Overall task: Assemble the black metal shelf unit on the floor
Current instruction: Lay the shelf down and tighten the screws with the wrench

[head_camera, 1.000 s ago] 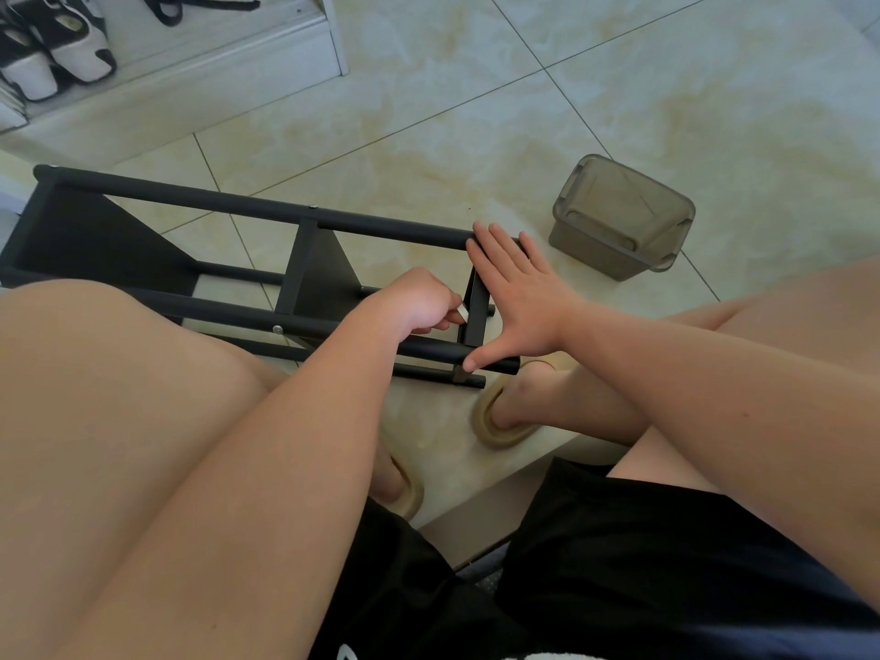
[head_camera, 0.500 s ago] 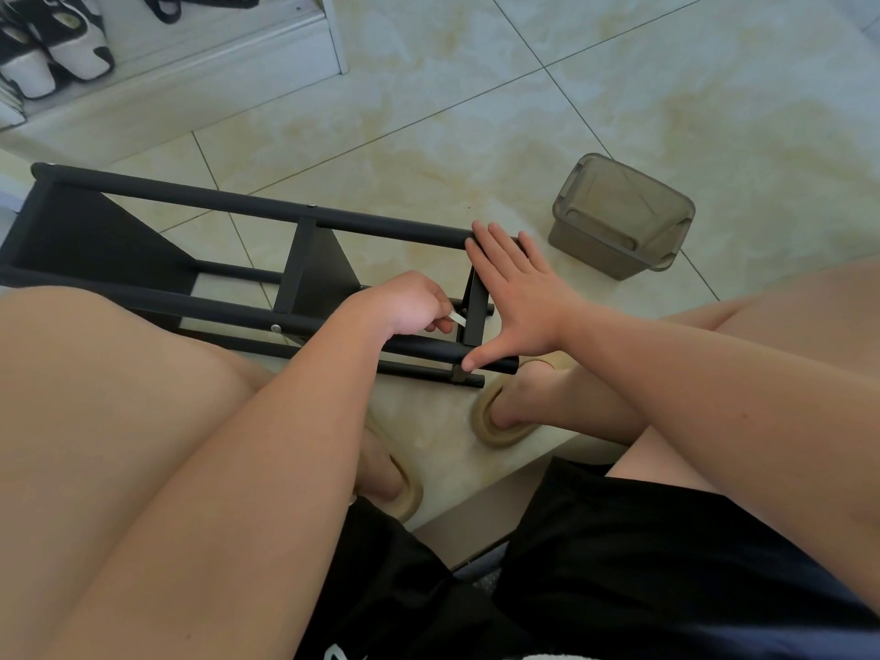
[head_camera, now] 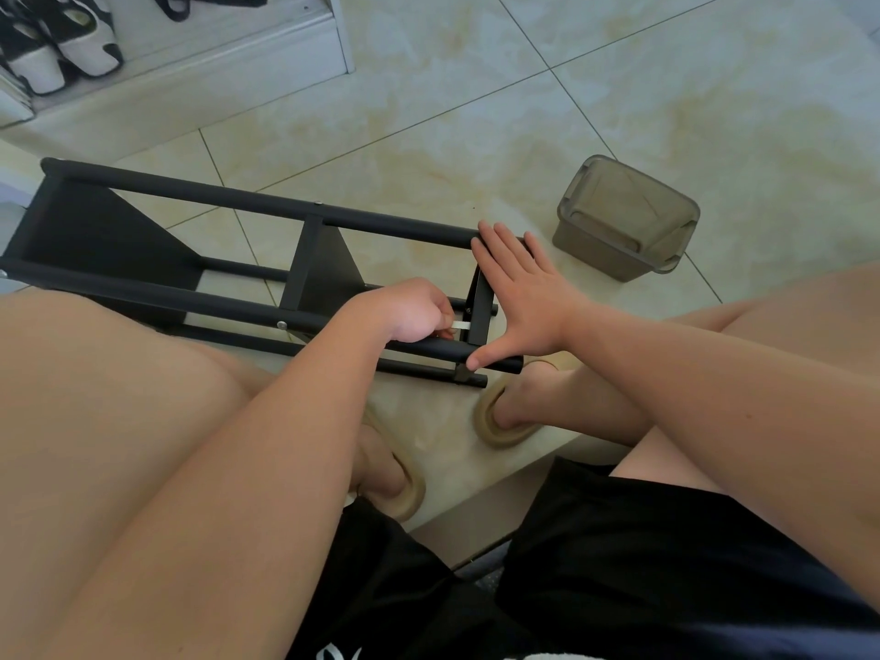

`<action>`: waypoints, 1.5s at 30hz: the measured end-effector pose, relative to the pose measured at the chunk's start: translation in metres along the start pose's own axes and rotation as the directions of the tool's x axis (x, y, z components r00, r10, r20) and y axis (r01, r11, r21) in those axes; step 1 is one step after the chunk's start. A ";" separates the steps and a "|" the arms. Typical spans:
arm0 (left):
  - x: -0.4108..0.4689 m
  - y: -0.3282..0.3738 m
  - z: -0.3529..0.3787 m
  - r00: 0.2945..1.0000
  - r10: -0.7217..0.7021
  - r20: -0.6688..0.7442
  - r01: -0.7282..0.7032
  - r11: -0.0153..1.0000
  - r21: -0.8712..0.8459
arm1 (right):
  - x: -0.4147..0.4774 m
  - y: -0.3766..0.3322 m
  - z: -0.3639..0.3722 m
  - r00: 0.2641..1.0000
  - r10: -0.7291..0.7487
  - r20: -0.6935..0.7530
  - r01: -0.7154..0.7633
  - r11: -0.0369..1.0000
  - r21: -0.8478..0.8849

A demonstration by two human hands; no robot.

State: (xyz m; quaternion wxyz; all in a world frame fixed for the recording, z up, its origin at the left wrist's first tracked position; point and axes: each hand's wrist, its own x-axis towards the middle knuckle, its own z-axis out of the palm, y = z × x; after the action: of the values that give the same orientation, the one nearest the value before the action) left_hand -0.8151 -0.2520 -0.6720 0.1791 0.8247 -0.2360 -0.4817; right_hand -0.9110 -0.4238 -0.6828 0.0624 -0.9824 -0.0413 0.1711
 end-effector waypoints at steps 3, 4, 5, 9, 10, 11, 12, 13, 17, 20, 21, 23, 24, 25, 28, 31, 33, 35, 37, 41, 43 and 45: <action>-0.001 0.000 0.000 1.000 -0.001 0.013 0.000 0.998 0.061 | 0.000 0.001 0.001 1.000 -0.004 0.001 0.004 1.000 0.001; -0.002 0.000 0.000 1.000 -0.001 0.019 -0.001 0.997 0.077 | 0.001 0.002 0.001 1.000 -0.004 0.000 0.004 1.000 0.001; -0.003 0.001 -0.001 1.000 -0.003 0.021 0.002 0.996 0.089 | 0.001 0.002 0.002 1.000 -0.005 -0.001 0.005 1.000 0.001; -0.006 0.004 -0.001 0.999 -0.023 0.030 0.019 0.993 0.117 | 0.001 0.002 0.003 1.000 -0.011 -0.003 0.011 1.000 0.000; -0.006 0.005 0.000 0.999 -0.029 0.033 0.025 0.993 0.119 | 0.001 0.002 0.003 1.000 -0.011 0.001 0.011 1.000 0.000; -0.007 0.007 0.001 0.999 -0.037 0.032 0.033 0.992 0.124 | 0.001 0.003 0.003 1.000 -0.010 0.005 0.010 1.000 -0.001; -0.007 0.008 0.002 0.999 -0.047 0.026 0.043 0.990 0.135 | 0.001 0.003 0.002 1.000 -0.010 0.009 0.010 1.000 -0.002; -0.007 0.009 0.004 0.998 -0.058 0.015 0.055 0.986 0.155 | 0.002 0.004 0.002 1.000 -0.010 0.013 0.010 1.000 -0.005; -0.007 0.006 0.000 0.986 -0.142 -0.084 0.160 0.952 0.262 | 0.006 0.007 -0.003 0.999 -0.018 0.046 0.017 1.000 0.021; -0.008 0.001 -0.014 0.959 -0.203 -0.197 0.257 0.916 0.307 | 0.009 0.013 -0.013 0.998 -0.013 0.056 0.006 0.991 0.132; -0.007 0.001 -0.019 0.949 -0.199 -0.244 0.265 0.922 0.282 | 0.011 0.015 -0.017 0.999 -0.006 0.040 -0.001 0.983 0.182; -0.003 0.005 -0.029 0.915 -0.134 -0.381 0.222 0.954 0.199 | 0.019 0.019 -0.027 0.999 0.029 -0.015 -0.024 0.964 0.264; 0.000 0.008 -0.035 0.883 -0.083 -0.461 0.181 0.968 0.172 | 0.024 0.022 -0.033 0.998 0.051 -0.026 -0.041 0.959 0.281; 0.004 0.013 -0.043 0.844 -0.024 -0.536 0.143 0.973 0.180 | 0.030 0.026 -0.039 0.997 0.071 -0.014 -0.063 0.956 0.288; 0.018 0.023 -0.071 0.771 0.116 -0.626 0.099 0.949 0.298 | 0.044 0.039 -0.053 0.987 0.114 0.117 -0.147 0.932 0.330; 0.032 0.018 -0.096 0.867 0.071 -0.493 0.145 0.911 0.386 | 0.051 0.049 -0.059 0.967 0.134 0.217 -0.201 0.923 0.327; 0.043 0.009 -0.109 0.939 0.015 -0.345 0.137 0.901 0.413 | 0.058 0.054 -0.060 0.958 0.136 0.253 -0.217 0.920 0.327; 0.053 0.001 -0.120 0.976 -0.024 -0.218 0.108 0.917 0.384 | 0.067 0.059 -0.060 0.947 0.130 0.294 -0.234 0.907 0.351; 0.063 -0.001 -0.126 0.991 -0.061 -0.122 0.099 0.934 0.344 | 0.078 0.064 -0.060 0.935 0.109 0.337 -0.240 0.895 0.376; 0.078 -0.005 -0.130 0.985 -0.053 -0.166 0.086 0.976 0.202 | 0.093 0.075 -0.063 0.944 0.089 0.318 -0.220 0.889 0.402; 0.082 -0.006 -0.137 0.965 -0.017 -0.260 0.056 0.988 0.145 | 0.099 0.082 -0.070 0.959 0.109 0.263 -0.221 0.867 0.447; 0.085 -0.006 -0.147 0.933 0.013 -0.358 0.029 0.993 0.113 | 0.105 0.087 -0.079 0.972 0.131 0.195 -0.210 0.856 0.473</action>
State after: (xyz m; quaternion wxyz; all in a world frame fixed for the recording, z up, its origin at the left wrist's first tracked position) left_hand -0.6489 -0.2844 -0.6663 0.1689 0.9087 -0.2235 -0.3095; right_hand -0.7804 -0.5081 -0.6553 0.2905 -0.9177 0.0859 0.2570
